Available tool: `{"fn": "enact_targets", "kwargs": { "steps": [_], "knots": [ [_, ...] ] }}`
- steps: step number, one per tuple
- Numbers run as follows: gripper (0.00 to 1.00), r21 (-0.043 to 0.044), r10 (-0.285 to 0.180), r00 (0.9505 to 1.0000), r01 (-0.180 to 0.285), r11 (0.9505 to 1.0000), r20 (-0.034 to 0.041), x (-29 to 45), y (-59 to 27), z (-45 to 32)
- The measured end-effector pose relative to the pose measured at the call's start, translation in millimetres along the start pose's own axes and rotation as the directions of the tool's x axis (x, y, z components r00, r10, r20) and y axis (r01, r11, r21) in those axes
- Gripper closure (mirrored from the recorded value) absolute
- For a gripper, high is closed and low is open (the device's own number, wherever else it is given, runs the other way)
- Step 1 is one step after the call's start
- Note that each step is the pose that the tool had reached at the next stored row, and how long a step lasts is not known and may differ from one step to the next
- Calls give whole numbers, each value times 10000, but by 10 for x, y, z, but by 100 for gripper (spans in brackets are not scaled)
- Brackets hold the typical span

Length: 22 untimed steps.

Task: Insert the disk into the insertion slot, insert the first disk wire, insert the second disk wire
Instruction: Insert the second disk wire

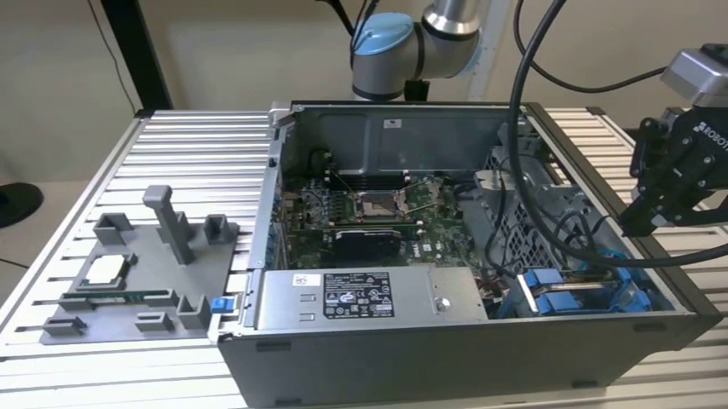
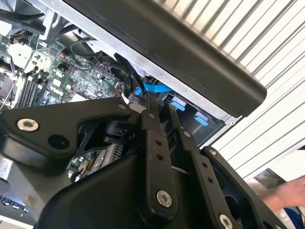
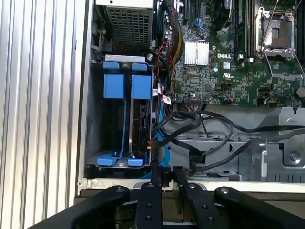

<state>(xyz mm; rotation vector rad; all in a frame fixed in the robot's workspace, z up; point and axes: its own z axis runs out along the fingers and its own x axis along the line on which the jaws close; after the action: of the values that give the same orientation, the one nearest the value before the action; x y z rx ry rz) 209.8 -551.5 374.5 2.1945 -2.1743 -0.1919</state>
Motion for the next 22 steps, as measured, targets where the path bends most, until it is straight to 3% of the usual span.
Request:
{"fn": "enact_targets", "kwargs": {
  "steps": [10, 11, 22],
  "knots": [
    [0, 0, 0, 10000, 0, 10000, 0, 0, 0, 2],
    [100, 0, 0, 10000, 0, 10000, 0, 0, 0, 2],
    [100, 0, 0, 10000, 0, 10000, 0, 0, 0, 3]
  ]
}}
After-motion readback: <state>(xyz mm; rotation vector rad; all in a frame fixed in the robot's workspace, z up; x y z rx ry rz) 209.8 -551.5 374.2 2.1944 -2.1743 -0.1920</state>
